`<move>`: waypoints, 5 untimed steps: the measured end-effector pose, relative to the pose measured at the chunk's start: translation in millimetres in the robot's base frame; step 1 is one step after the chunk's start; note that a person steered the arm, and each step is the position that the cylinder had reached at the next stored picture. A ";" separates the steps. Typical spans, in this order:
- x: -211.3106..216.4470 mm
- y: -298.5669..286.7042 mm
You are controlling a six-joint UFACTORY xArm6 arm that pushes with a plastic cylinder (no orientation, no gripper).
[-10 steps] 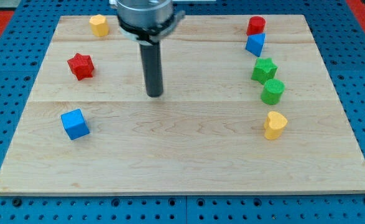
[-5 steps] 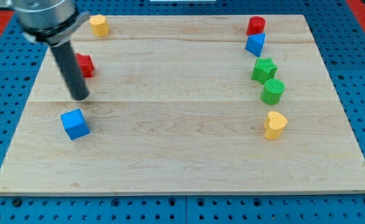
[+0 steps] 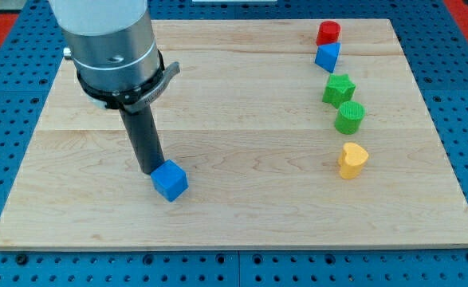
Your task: Push the blue cube towards the bottom center
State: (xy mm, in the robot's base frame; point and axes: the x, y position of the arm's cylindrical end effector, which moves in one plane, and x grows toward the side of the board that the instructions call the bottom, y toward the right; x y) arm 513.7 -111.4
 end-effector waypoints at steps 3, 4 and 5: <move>36.3 10.9; 44.1 29.0; 44.1 79.6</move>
